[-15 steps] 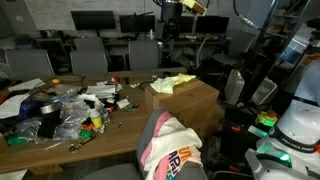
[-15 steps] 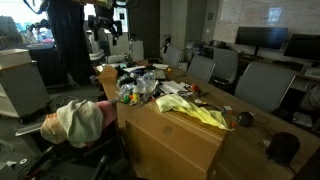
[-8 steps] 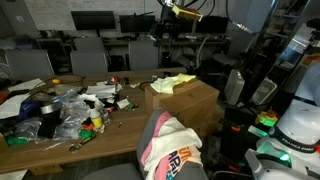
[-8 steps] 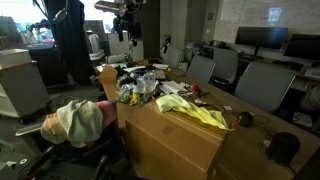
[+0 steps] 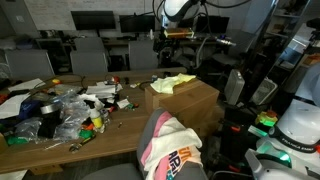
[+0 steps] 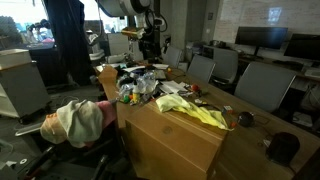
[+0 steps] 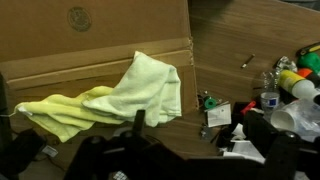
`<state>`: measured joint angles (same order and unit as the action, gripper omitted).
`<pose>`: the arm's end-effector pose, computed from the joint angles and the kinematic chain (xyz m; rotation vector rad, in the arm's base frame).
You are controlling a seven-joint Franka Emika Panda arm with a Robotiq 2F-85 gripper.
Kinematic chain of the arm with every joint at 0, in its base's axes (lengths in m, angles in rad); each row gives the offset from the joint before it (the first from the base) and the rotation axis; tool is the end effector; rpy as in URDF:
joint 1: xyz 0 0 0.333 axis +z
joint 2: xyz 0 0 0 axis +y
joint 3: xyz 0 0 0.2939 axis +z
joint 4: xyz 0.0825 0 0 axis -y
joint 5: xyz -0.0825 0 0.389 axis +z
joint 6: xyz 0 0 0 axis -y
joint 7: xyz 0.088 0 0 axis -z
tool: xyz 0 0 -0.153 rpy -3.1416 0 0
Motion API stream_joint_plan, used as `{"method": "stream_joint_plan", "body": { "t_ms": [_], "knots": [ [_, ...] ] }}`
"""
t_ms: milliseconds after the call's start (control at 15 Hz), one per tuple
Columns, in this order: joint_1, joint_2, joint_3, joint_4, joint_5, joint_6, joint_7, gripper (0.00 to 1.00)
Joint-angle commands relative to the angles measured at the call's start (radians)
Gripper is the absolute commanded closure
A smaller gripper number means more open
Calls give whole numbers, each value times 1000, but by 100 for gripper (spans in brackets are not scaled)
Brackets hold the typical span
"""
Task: Remove all the clothes from the top of the box and hang them on the chair
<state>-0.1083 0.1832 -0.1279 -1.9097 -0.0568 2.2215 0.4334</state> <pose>0.6022 -0.1473 0.3451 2.9236 -0.9599 0.2097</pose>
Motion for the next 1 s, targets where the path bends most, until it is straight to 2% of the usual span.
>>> {"method": "stream_joint_plan", "body": {
  "t_ms": [0, 333, 933],
  "knots": [
    [0, 105, -31, 103, 0, -11, 48, 0],
    [-18, 225, -48, 190, 57, -15, 35, 0],
    [-95, 449, -25, 309, 244, -65, -45, 0]
  ]
}}
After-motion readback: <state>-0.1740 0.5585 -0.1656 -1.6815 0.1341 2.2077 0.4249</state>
